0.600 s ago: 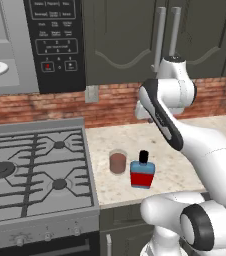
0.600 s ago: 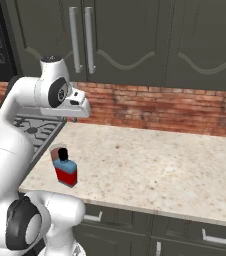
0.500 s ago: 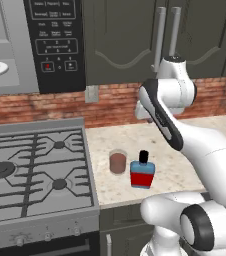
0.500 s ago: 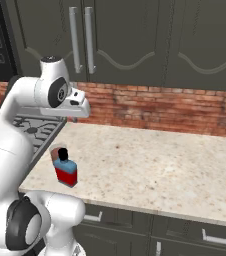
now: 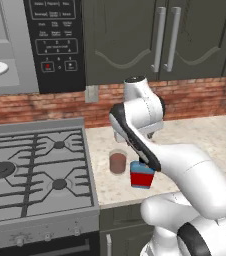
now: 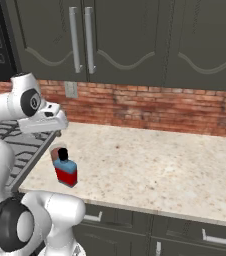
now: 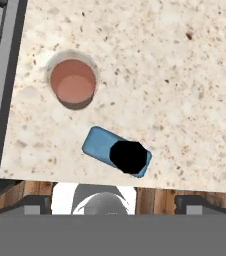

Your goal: Place the microwavable item in the microwave. Then, close the microwave door and press the start button.

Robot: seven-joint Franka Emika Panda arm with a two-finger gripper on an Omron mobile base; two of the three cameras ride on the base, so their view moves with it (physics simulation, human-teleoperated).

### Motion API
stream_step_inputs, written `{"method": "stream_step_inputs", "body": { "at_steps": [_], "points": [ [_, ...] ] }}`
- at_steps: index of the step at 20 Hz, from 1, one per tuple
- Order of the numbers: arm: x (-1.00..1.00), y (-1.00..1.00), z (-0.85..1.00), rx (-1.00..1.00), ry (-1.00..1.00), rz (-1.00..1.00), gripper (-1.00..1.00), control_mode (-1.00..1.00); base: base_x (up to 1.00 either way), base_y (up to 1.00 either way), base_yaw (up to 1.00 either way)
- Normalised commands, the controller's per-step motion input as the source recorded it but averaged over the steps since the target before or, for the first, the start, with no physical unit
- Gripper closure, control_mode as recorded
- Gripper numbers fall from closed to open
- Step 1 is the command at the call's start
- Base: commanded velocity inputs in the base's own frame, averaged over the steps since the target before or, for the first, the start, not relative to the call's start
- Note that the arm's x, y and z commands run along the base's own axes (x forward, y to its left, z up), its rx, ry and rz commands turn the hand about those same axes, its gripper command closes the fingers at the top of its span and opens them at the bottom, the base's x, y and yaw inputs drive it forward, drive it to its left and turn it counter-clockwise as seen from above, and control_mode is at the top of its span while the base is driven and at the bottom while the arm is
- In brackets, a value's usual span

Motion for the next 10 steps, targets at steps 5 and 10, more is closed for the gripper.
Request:
{"method": "stream_step_inputs", "body": {
  "at_steps": [5,10],
  "points": [
    [0.29,0.38,-0.32,-0.15,0.26,-0.01,-1.00,-1.00,0.00,0.00,0.00],
    [0.16,0.52,-0.21,-0.09,0.07,0.01,-1.00,-1.00,0.00,0.00,0.00]
  ]
}}
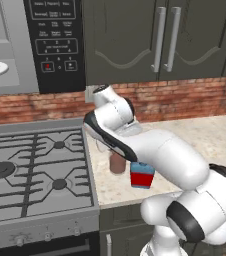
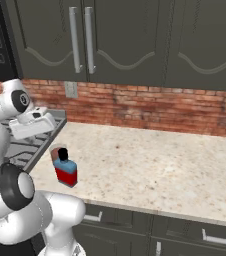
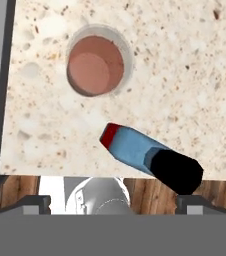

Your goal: Place the microwavable item in the microwave. Then, close the microwave door and press the start button.

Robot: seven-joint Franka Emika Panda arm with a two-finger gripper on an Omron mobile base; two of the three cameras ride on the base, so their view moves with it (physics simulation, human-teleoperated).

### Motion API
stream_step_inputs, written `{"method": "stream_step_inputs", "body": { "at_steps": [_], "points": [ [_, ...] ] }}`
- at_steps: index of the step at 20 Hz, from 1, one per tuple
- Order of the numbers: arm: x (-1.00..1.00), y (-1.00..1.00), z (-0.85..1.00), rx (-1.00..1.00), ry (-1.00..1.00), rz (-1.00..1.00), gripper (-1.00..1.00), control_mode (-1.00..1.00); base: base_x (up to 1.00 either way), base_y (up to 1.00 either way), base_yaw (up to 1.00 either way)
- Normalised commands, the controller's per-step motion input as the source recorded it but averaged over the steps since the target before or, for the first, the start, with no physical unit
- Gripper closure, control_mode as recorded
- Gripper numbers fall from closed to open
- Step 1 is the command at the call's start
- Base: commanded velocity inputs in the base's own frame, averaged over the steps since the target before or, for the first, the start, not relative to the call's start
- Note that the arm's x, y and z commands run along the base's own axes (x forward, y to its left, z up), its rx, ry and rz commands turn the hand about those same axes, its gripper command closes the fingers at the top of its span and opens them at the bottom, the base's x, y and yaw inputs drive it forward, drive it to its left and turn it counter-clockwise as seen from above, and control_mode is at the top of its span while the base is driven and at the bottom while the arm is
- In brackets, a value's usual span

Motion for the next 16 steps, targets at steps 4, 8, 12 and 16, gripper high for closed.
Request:
{"method": "stream_step_inputs", "body": {
  "at_steps": [4,8,12,16],
  "points": [
    [0.12,0.29,-0.46,-0.06,0.07,0.04,-1.00,-1.00,0.00,0.00,0.00],
    [0.13,0.03,-0.53,0.00,0.02,0.04,-1.00,-1.00,0.00,0.00,0.00],
    [0.22,0.00,-0.47,0.00,0.00,0.04,-1.00,-1.00,0.00,0.00,0.00],
    [0.20,0.00,-0.39,0.00,0.00,0.04,-1.00,-1.00,0.00,0.00,0.00]
  ]
}}
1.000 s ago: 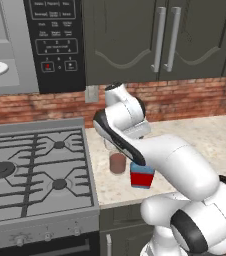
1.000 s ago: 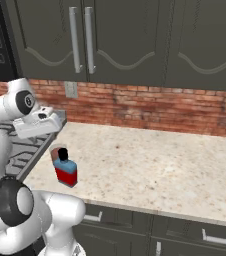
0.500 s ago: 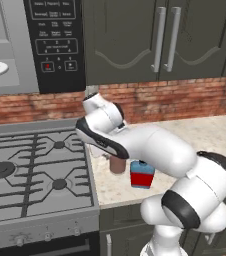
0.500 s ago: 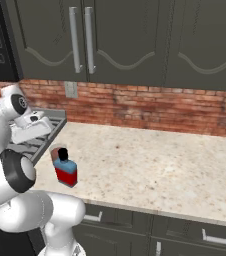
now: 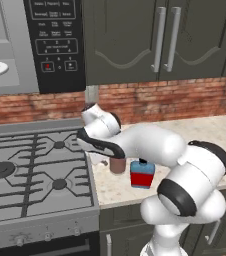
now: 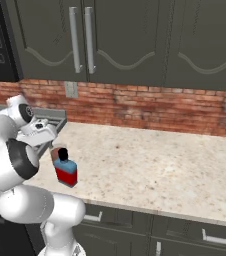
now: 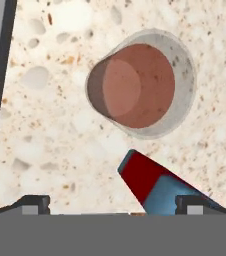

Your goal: Place the microwavable item in the microwave. Then, close the microwave door and press the start button.

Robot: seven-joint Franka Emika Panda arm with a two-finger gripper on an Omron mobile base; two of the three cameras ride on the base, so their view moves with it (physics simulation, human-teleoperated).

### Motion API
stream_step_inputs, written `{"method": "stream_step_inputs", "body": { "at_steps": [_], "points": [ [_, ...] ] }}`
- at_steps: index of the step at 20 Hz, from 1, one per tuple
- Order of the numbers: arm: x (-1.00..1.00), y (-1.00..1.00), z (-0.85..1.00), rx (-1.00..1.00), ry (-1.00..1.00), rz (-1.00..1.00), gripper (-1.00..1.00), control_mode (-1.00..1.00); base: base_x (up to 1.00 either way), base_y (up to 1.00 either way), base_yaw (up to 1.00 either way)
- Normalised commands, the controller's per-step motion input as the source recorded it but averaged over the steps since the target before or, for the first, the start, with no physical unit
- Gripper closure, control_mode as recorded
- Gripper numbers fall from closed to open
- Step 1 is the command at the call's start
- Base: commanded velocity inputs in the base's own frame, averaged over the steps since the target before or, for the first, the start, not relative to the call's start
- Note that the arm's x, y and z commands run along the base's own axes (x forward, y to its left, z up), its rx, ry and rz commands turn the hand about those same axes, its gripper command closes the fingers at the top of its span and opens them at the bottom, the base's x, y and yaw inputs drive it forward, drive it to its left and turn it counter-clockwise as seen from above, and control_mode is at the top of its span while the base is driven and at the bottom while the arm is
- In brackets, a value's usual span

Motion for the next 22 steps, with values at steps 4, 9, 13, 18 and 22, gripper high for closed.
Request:
{"method": "stream_step_inputs", "body": {
  "at_steps": [4,9,13,18,22],
  "points": [
    [0.22,0.00,-0.35,0.01,0.00,0.06,-1.00,-1.00,0.00,0.00,0.00],
    [0.23,0.00,-0.30,0.02,0.00,0.11,-1.00,-1.00,0.00,0.00,0.00],
    [0.15,-0.03,-0.35,0.02,0.00,0.14,-1.00,-1.00,0.00,0.00,0.00],
    [0.00,-0.08,-0.36,0.02,0.00,0.16,-1.00,-1.00,0.00,0.00,0.00],
    [0.00,-0.12,-0.33,0.03,0.00,0.16,-1.00,-1.00,0.00,0.00,0.00]
  ]
}}
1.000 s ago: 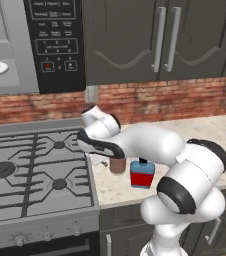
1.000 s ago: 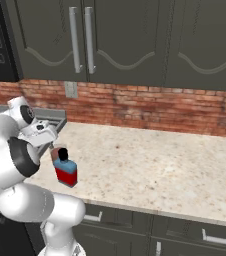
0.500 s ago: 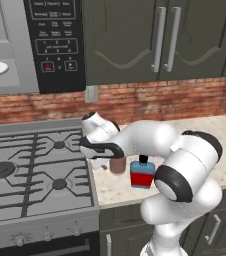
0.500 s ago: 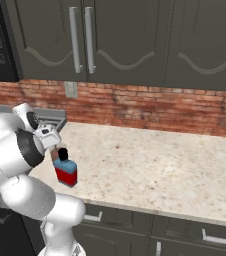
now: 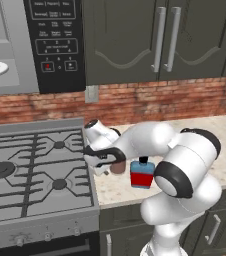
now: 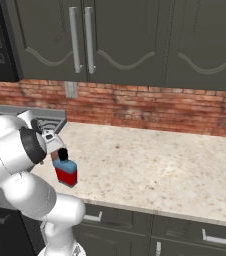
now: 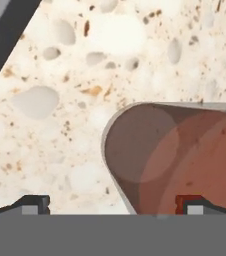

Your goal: Place the microwavable item in the microwave. Then, close the microwave door and press the start button.

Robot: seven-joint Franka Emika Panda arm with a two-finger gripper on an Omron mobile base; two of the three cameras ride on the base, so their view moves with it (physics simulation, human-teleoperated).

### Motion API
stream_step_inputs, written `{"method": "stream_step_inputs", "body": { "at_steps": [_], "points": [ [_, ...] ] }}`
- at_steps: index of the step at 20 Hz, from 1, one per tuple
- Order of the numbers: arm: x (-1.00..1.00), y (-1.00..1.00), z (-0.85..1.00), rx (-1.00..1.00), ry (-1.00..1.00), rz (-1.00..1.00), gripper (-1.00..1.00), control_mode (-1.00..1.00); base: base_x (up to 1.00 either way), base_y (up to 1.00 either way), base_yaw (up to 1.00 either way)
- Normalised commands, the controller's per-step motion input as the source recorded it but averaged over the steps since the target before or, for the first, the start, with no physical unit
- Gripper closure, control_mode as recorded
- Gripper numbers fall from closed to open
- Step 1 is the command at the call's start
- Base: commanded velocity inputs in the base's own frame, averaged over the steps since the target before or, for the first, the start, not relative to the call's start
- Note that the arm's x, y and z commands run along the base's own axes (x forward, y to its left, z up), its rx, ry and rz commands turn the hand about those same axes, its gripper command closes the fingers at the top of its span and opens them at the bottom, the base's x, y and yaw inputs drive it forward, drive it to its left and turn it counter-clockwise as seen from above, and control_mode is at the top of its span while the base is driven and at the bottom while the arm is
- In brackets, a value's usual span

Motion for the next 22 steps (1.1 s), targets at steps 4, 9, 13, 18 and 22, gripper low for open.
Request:
{"method": "stream_step_inputs", "body": {
  "at_steps": [4,9,13,18,22],
  "points": [
    [0.00,-0.06,-0.37,0.01,0.00,0.15,1.00,-1.00,0.00,0.00,0.00],
    [0.00,0.00,-0.39,0.00,0.01,0.11,1.00,-1.00,0.00,0.00,0.00],
    [-0.06,0.00,-0.19,0.00,0.00,0.01,1.00,-1.00,0.00,0.00,0.00],
    [-0.18,0.00,0.04,0.00,-0.01,0.00,1.00,-1.00,0.00,0.00,0.00],
    [-0.64,0.00,0.65,0.00,-0.07,0.03,1.00,-1.00,0.00,0.00,0.00]
  ]
}}
